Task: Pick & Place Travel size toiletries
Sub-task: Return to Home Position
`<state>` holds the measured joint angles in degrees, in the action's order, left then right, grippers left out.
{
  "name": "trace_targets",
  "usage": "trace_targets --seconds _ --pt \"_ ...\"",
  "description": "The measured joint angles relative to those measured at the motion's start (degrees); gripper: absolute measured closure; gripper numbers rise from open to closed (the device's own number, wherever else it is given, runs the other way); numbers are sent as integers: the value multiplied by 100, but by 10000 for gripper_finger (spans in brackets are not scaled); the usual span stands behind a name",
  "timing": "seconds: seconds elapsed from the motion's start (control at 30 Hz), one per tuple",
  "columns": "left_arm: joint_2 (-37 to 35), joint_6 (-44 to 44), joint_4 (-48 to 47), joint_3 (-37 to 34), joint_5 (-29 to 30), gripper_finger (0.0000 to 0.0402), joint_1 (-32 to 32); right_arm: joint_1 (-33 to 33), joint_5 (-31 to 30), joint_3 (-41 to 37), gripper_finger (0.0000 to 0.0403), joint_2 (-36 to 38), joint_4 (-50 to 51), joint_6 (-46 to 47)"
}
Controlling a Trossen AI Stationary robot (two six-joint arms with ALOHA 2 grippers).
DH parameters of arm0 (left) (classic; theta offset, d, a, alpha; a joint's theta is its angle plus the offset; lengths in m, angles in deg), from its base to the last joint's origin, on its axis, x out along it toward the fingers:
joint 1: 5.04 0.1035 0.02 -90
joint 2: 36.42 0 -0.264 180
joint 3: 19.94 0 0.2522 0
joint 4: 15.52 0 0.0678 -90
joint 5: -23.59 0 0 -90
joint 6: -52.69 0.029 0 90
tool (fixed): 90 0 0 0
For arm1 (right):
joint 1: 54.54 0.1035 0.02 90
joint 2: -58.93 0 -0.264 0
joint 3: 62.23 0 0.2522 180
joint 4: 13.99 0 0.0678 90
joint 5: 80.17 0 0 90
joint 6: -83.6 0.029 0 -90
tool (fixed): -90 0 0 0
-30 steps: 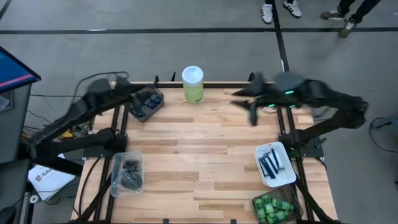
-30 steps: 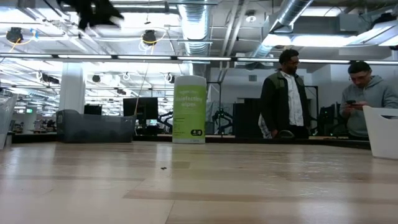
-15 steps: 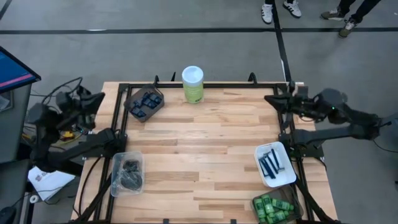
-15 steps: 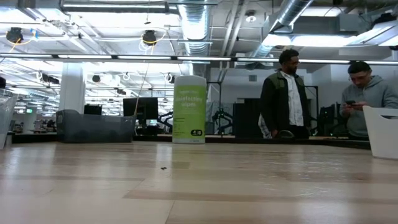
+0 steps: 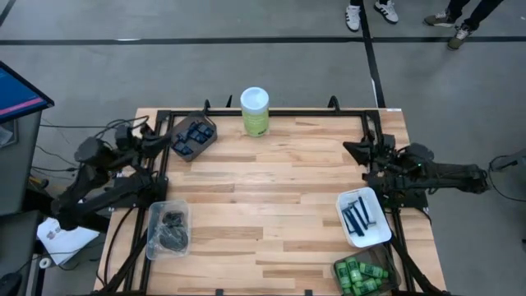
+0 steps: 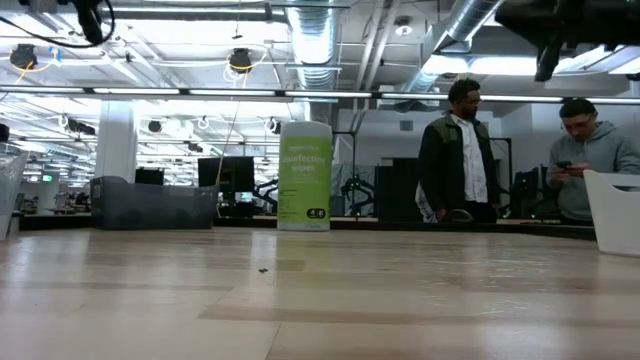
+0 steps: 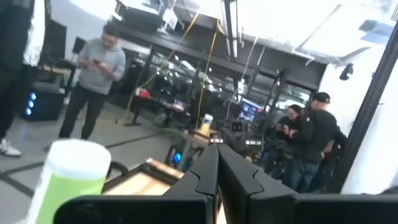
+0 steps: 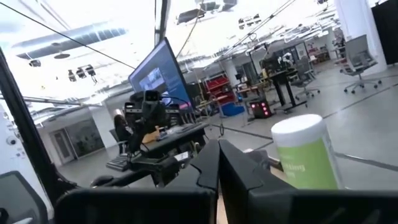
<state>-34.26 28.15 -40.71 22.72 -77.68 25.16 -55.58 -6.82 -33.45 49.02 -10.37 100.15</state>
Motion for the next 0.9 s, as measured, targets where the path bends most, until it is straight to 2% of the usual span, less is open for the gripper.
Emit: trace_targets --seconds 0.27,0.63,0.9 --pt "6 -100 386 -719 195 401 -698 26 7 -597 403 284 -152 -29" --pt "8 365 653 -1489 1285 401 -2340 11 -126 -1003 403 291 -51 -146" --pt "8 615 644 -1752 1239 401 -3163 9 -144 -1014 403 282 305 -17"
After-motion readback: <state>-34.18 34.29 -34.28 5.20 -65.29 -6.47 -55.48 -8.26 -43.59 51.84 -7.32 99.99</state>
